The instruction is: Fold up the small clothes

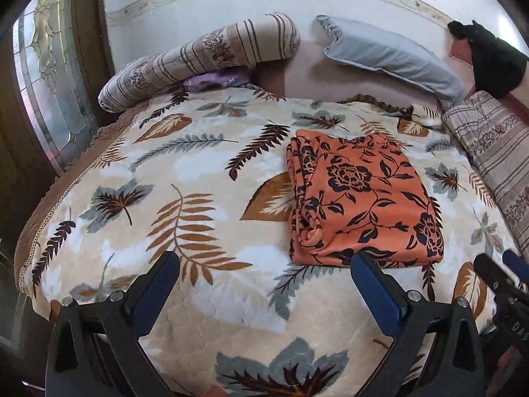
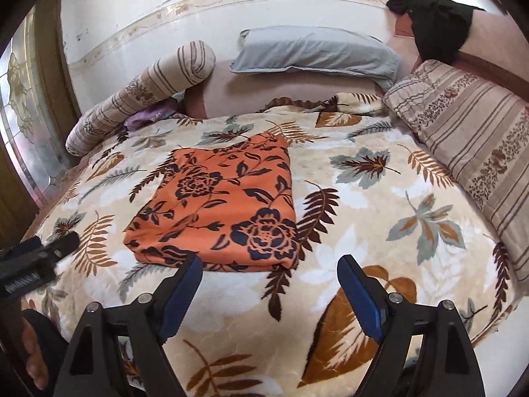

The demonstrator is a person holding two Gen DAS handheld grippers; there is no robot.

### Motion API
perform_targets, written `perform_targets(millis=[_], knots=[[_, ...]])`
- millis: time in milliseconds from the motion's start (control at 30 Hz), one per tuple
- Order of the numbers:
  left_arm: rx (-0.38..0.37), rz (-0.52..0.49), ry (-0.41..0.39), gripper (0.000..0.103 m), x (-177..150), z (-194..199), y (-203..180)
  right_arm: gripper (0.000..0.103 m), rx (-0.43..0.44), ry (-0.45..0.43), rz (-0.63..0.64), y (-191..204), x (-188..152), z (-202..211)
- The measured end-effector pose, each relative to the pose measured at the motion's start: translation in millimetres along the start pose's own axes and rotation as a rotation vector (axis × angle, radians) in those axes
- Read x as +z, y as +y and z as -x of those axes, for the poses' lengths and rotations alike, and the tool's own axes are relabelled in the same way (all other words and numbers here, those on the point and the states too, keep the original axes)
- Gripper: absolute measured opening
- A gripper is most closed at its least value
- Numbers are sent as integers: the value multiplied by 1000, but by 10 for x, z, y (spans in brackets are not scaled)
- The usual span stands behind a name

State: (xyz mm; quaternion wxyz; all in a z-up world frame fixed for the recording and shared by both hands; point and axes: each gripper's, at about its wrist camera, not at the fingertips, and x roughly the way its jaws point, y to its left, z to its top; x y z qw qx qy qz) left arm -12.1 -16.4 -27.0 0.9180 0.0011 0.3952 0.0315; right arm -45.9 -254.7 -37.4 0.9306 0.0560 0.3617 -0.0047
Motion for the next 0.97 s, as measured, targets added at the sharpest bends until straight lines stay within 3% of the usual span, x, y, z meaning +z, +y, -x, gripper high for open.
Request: perform_targets(millis=[433, 767, 967], knots=[[9, -33, 13, 103, 45, -56, -48, 86, -7, 6, 52, 170, 81, 4], [-58, -22, 22, 103, 135, -121, -73, 86, -2, 25, 62, 161, 69, -64], [-45, -75, -27, 103, 177, -67, -236, 86, -5, 29, 60, 115, 78, -105]])
